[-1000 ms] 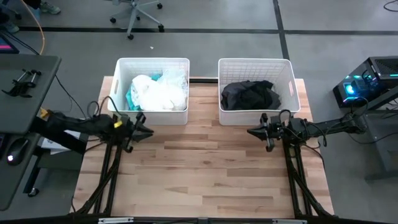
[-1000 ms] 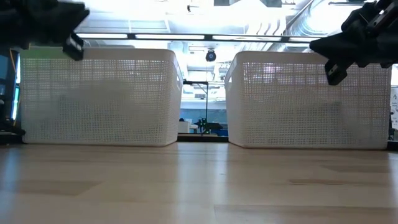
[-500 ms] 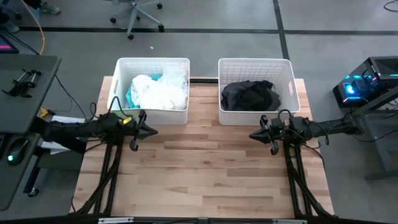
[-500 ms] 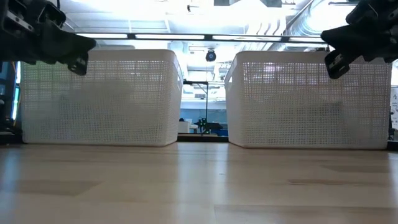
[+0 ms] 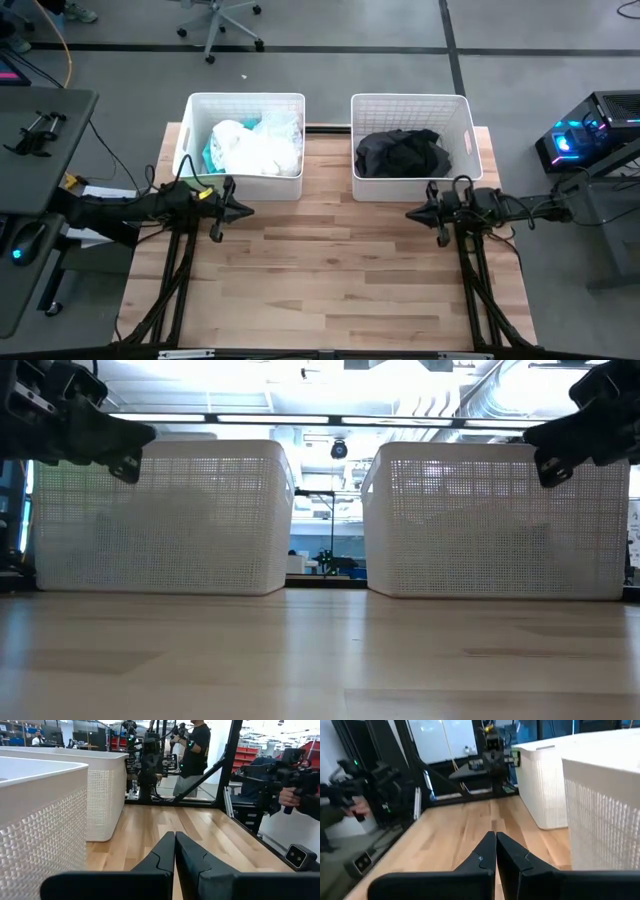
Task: Sort clothes
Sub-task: Return to Home Position
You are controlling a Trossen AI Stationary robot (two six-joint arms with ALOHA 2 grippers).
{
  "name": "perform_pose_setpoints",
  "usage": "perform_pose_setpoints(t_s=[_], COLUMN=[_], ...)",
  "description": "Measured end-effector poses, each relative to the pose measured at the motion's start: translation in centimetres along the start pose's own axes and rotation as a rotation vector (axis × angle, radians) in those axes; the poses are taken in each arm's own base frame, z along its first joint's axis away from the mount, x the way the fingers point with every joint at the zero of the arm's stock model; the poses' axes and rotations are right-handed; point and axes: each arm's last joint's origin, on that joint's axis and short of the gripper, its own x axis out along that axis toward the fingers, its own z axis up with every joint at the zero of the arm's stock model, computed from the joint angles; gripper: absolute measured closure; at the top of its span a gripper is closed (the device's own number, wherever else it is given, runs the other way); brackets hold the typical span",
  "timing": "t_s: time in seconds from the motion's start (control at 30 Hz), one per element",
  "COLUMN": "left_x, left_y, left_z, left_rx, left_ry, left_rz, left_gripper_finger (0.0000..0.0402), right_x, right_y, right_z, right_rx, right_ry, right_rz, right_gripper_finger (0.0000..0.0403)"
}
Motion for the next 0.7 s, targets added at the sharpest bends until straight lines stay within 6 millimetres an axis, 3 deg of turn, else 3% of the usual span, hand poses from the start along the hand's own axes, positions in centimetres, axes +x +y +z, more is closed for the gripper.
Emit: perform_pose_setpoints(t_s=[0.23, 0.4, 0.7], left_x=[0.0, 0.0, 0.0], left_y=[0.0, 0.0, 0.0], left_z=[-0.1, -0.1, -0.1], left_rx=[-0.003, -0.004, -0.004], left_ry=[0.008, 0.01, 0.01], left_rz=[0.0, -0.001, -0.002], left_gripper_finger=[0.0398, 0.0398, 0.0398], right_x=[0.3, 0.6, 0.6], right_y=[-0.1, 0.1, 0.0], right_z=[-1.0, -1.3, -1.4], right_rx=[-0.041, -0.104, -0.037], right_ry=[0.048, -0.032, -0.023], right_rz=[0.028, 0.088, 0.074], right_gripper_finger=[0.0403, 0.0403, 0.0403])
